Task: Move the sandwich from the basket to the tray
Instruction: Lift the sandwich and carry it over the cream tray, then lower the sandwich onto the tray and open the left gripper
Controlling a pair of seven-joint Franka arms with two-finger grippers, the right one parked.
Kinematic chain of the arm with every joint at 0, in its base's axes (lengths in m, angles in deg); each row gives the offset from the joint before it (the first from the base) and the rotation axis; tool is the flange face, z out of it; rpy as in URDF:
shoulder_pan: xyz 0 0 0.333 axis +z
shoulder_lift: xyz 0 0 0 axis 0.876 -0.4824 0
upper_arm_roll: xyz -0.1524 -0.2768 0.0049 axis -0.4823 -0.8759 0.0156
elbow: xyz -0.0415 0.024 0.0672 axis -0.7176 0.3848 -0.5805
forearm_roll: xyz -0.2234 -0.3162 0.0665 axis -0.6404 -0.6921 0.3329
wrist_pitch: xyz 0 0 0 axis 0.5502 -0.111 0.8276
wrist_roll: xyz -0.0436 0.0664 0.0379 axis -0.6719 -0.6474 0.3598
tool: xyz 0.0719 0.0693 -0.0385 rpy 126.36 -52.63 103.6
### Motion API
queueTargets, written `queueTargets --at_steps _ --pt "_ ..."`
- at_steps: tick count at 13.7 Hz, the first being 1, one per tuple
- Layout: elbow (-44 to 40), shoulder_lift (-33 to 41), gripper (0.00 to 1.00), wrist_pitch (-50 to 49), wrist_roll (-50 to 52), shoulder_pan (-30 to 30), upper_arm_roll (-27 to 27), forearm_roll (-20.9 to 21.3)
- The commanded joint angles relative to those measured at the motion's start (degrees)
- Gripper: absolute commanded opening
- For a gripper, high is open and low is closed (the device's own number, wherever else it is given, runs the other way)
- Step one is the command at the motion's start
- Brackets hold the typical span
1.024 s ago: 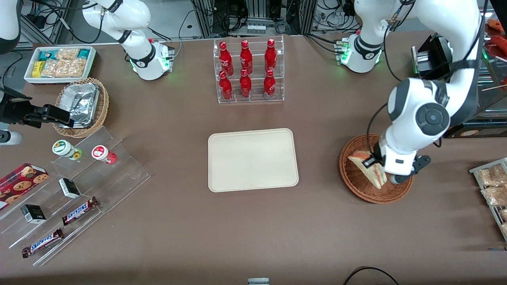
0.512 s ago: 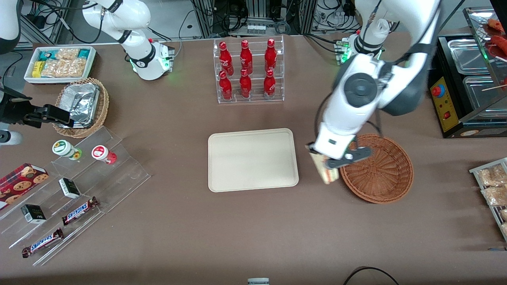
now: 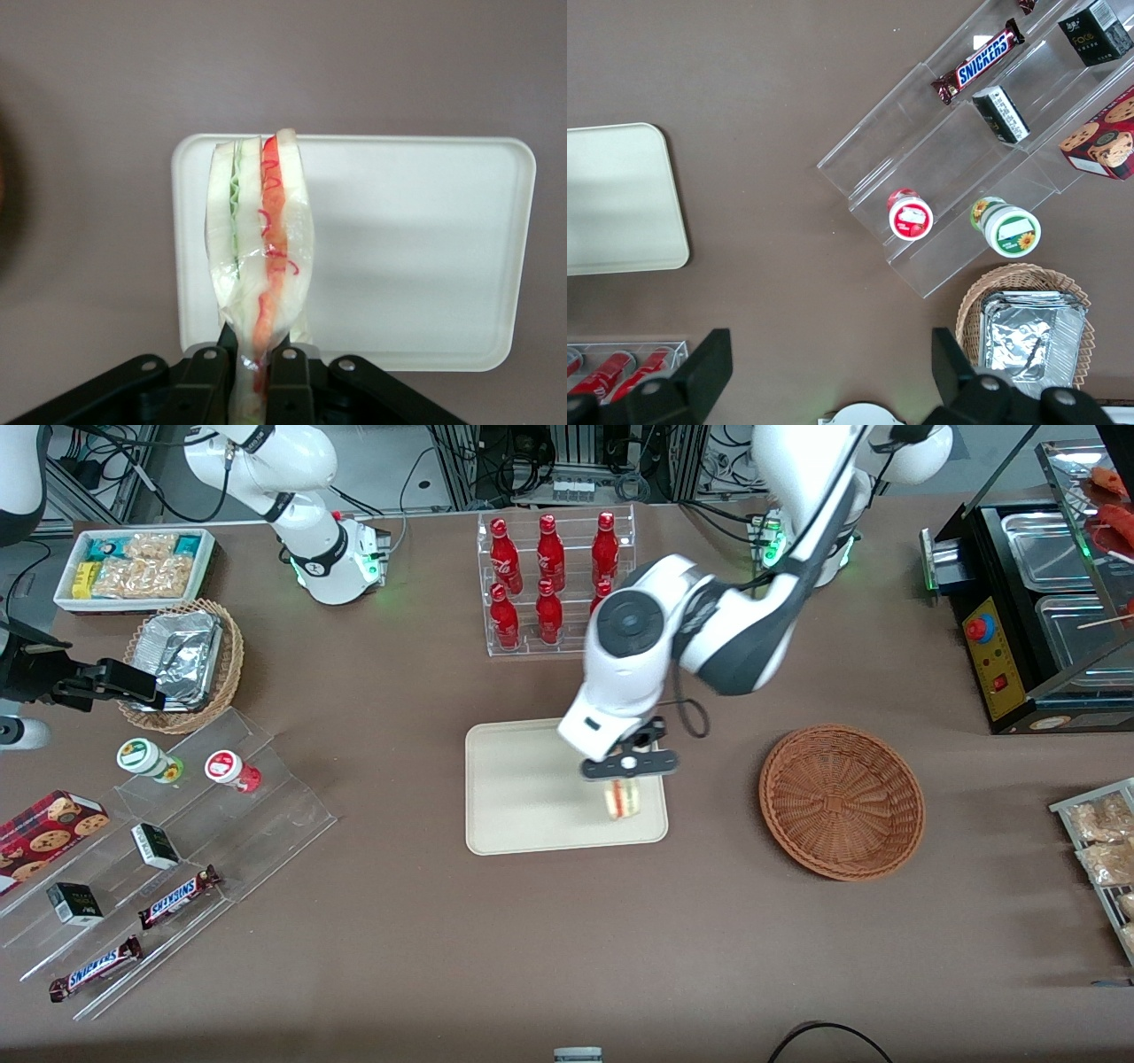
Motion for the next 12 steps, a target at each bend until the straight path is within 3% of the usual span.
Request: queueTargets --at_steps 1,12 --pt "-5.13 -5.13 0.0 -0.81 -0.46 -2.27 0.71 0.32" --pt "-5.05 -15.95 0.0 12.37 -0.29 -6.67 0.88 0.68"
